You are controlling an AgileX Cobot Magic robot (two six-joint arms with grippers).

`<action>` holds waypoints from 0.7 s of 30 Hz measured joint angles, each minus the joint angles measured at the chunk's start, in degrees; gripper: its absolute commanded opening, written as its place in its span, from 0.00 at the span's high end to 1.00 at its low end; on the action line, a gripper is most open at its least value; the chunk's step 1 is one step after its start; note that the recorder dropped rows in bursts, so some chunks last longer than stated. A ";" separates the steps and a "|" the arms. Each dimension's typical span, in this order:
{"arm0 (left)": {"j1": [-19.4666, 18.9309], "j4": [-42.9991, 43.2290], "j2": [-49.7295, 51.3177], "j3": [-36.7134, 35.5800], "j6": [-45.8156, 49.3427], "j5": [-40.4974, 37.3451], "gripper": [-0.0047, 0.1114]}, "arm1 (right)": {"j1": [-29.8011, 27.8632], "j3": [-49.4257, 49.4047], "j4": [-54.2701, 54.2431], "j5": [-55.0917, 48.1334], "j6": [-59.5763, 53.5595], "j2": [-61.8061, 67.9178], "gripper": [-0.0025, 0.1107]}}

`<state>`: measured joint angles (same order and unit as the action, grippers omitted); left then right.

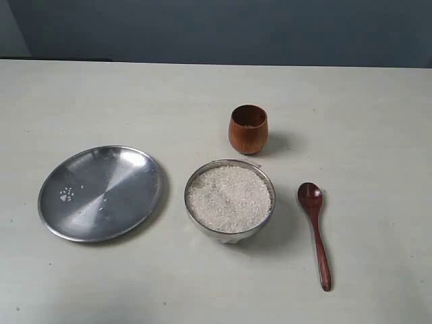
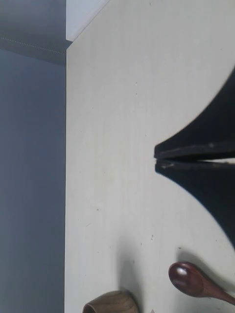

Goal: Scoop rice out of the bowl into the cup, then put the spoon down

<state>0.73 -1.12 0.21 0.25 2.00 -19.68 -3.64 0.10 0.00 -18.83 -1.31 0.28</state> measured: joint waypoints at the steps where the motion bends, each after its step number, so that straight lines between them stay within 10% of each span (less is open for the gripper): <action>1: 0.00 0.00 0.00 0.00 0.00 0.00 0.96 | 0.00 0.00 0.00 0.00 0.00 0.00 0.97; 21: 0.00 1.71 0.00 0.00 0.12 0.10 0.96 | 0.00 0.00 0.00 0.00 0.00 0.00 0.97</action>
<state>0.73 0.59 0.21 0.25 2.12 -19.57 -3.64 0.10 0.00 -18.83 -1.31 0.28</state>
